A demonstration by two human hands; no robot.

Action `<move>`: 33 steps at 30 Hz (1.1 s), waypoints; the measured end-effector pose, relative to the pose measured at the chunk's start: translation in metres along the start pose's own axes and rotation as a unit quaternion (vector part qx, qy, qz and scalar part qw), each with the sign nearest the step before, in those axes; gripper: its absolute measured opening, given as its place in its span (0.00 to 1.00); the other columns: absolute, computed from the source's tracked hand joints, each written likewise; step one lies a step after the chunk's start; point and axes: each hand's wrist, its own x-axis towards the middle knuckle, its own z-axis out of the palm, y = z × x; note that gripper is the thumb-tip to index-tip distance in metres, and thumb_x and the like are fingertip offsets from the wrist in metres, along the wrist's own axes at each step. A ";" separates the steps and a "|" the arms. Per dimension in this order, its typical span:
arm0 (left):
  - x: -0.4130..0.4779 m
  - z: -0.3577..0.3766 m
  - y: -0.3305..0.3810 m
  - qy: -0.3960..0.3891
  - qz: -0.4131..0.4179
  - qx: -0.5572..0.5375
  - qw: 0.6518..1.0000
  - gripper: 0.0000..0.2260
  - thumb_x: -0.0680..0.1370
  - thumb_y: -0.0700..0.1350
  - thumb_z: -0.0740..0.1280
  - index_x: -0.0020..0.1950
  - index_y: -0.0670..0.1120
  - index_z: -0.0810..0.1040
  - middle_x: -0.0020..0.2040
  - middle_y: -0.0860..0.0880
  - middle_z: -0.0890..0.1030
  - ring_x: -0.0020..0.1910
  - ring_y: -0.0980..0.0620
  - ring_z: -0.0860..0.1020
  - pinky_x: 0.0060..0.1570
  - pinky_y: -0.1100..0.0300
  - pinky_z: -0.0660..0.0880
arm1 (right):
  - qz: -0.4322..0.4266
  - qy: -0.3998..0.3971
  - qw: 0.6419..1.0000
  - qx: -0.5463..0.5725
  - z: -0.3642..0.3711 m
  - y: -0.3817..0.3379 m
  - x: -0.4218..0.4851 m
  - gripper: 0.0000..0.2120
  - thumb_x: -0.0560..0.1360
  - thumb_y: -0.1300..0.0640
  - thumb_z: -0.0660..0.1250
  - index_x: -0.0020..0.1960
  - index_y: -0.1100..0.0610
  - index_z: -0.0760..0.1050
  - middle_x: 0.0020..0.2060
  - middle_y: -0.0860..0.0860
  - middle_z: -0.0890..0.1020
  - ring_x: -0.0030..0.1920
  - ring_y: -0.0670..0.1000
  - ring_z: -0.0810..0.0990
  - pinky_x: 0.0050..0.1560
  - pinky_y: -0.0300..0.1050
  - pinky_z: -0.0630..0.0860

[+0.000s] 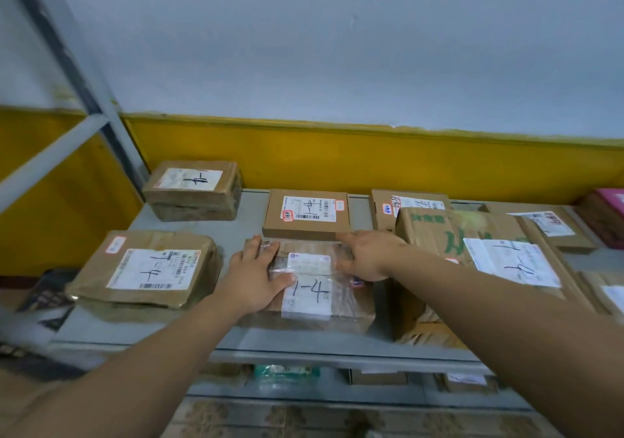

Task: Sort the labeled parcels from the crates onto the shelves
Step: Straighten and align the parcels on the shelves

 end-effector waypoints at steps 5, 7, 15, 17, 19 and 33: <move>-0.007 0.009 0.012 -0.003 0.017 0.002 1.000 0.35 0.78 0.64 0.59 0.79 0.55 0.48 0.80 0.50 0.42 0.77 0.40 0.46 0.74 0.44 0.52 | 0.012 -0.016 0.998 -0.055 0.006 -0.001 -0.008 0.31 0.79 0.34 0.52 0.75 0.52 0.61 0.65 0.56 0.75 0.63 0.58 0.74 0.67 0.55 0.66; -0.006 0.008 0.013 -0.007 0.017 0.000 1.000 0.35 0.78 0.64 0.59 0.79 0.55 0.48 0.80 0.50 0.42 0.77 0.40 0.46 0.74 0.44 0.52 | 0.014 -0.008 0.998 -0.059 0.007 0.000 -0.010 0.31 0.79 0.34 0.52 0.75 0.52 0.61 0.65 0.56 0.75 0.63 0.58 0.74 0.67 0.55 0.67; 0.000 -0.024 -0.005 0.023 0.029 0.092 0.995 0.35 0.77 0.68 0.55 0.79 0.56 0.49 0.80 0.49 0.46 0.78 0.44 0.45 0.75 0.42 0.50 | 0.034 0.030 0.996 0.073 0.002 -0.007 -0.010 0.33 0.80 0.37 0.55 0.79 0.52 0.56 0.73 0.56 0.67 0.71 0.59 0.69 0.66 0.55 0.70; -0.002 -0.036 -0.012 0.050 0.023 0.110 0.992 0.34 0.78 0.67 0.55 0.79 0.55 0.50 0.80 0.49 0.48 0.78 0.44 0.45 0.76 0.43 0.48 | 0.035 0.045 0.993 0.108 -0.001 -0.011 -0.005 0.34 0.80 0.36 0.55 0.80 0.52 0.55 0.76 0.56 0.64 0.73 0.58 0.66 0.68 0.55 0.68; -0.003 -0.048 -0.020 0.059 0.015 0.122 0.991 0.33 0.79 0.66 0.54 0.79 0.53 0.51 0.80 0.48 0.48 0.78 0.44 0.45 0.76 0.43 0.48 | 0.039 0.056 0.989 0.134 -0.005 -0.016 0.001 0.34 0.81 0.37 0.56 0.80 0.53 0.54 0.77 0.56 0.62 0.74 0.58 0.65 0.70 0.54 0.66; 0.019 -0.044 -0.102 0.047 -0.154 0.086 0.983 0.32 0.78 0.68 0.51 0.78 0.60 0.45 0.80 0.52 0.40 0.78 0.44 0.37 0.69 0.28 0.42 | 0.036 0.040 0.992 0.118 -0.013 -0.018 0.120 0.38 0.79 0.31 0.52 0.81 0.53 0.51 0.79 0.56 0.56 0.77 0.59 0.57 0.76 0.55 0.56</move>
